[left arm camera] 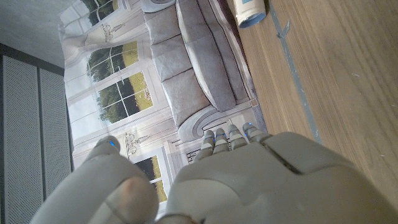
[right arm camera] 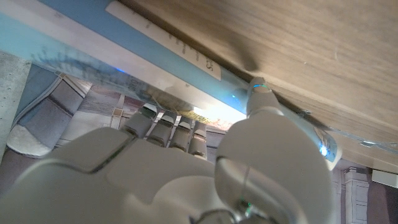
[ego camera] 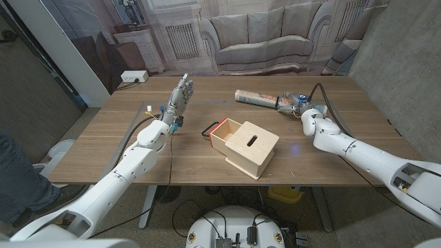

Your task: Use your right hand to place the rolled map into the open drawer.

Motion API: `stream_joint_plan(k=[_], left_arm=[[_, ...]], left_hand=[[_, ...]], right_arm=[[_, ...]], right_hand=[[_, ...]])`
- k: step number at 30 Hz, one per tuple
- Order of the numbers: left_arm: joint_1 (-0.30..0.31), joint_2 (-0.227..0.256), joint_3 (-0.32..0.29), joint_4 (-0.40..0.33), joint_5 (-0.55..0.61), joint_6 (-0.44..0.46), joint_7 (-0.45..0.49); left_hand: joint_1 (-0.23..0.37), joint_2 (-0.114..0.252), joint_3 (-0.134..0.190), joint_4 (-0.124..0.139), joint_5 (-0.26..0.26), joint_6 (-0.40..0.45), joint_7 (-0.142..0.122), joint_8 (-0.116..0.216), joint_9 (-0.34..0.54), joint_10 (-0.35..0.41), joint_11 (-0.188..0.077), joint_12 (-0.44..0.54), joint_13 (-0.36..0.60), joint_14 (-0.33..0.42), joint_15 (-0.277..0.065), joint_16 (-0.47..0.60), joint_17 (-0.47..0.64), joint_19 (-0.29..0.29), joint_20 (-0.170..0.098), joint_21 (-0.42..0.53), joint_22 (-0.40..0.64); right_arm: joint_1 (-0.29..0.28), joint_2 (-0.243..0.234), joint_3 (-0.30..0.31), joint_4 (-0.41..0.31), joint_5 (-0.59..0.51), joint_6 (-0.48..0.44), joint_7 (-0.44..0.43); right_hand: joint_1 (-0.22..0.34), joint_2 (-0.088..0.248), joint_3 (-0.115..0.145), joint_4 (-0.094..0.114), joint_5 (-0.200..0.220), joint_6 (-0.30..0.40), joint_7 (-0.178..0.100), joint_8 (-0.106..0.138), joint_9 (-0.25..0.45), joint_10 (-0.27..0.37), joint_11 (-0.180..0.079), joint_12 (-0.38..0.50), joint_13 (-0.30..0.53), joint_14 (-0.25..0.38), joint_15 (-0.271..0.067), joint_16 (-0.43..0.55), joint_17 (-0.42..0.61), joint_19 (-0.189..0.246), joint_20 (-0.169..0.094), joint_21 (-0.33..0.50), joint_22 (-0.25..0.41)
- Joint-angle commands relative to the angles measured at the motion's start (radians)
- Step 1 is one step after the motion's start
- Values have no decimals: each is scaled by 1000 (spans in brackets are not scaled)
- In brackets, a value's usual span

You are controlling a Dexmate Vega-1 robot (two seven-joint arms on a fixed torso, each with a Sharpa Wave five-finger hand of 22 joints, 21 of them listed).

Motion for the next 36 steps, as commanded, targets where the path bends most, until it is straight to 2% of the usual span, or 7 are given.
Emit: stream_joint_plan(k=[1,9,15,20,22,31,36], left_arm=[[20,4,-5,-16,-3,-8,8],[22,5,-6,-15,-5,-4,8],[16,1,-4,-4,-9,-5,1],[10,-4,0,5,-11,-6,-6],[8,-5,1,7,-11,-6,-7],[8,-5,3,2,-8,-3,-3],[9,-3,4,-4,-7,1,0]], left_hand=[[3,6,-4,3,0,5,-1,1,2,-3,-1,1,3,-7,-3,5,2,-46,-17,6,3],[3,7,-5,3,0,5,-1,1,2,-4,-4,1,3,-8,-2,4,2,-47,-15,6,4],[3,7,-6,3,-1,3,-1,0,2,-4,-3,1,3,-7,-2,4,2,-47,-15,6,4],[3,8,-7,3,-1,5,0,1,2,-4,-2,1,3,-7,-3,5,2,-47,-15,6,4],[3,8,-7,3,-1,5,-1,1,2,-4,-2,1,3,-7,-2,5,2,-47,-14,6,4],[3,9,-8,3,-1,5,-1,1,2,-4,-2,1,3,-7,-1,5,2,-47,-14,6,4],[3,9,-9,3,-2,4,-2,1,2,-5,-2,0,3,-8,-3,4,2,-47,-14,6,4]], right_arm=[[23,16,-19,35,-5,-16,29],[32,25,-31,57,-8,-21,24],[26,27,-34,65,-21,-17,-24],[12,34,-26,71,-27,-16,-90],[8,32,-26,71,-31,-7,-111],[-2,26,-21,66,-30,4,-134],[-8,25,-18,61,-30,11,-146]], right_hand=[[10,4,3,7,-1,19,1,9,3,14,3,7,2,14,-97,3,1,13,-108,7,2],[18,11,6,8,-4,37,-1,12,3,29,3,9,2,17,-95,-2,2,15,-107,6,2],[38,36,15,10,-15,98,-10,22,3,91,-6,20,1,71,-118,3,3,51,-117,13,2],[27,108,24,41,-50,186,-37,37,4,172,-36,32,0,153,-138,18,11,115,-134,34,6],[18,141,27,56,-79,253,-55,49,4,232,-35,42,0,200,-147,20,10,140,-142,43,9],[16,179,40,67,-108,354,-79,56,4,329,-47,50,0,275,-171,14,8,180,-157,59,14],[11,194,46,77,-109,370,-81,55,4,329,-50,43,-1,283,-172,11,10,181,-161,60,16]])
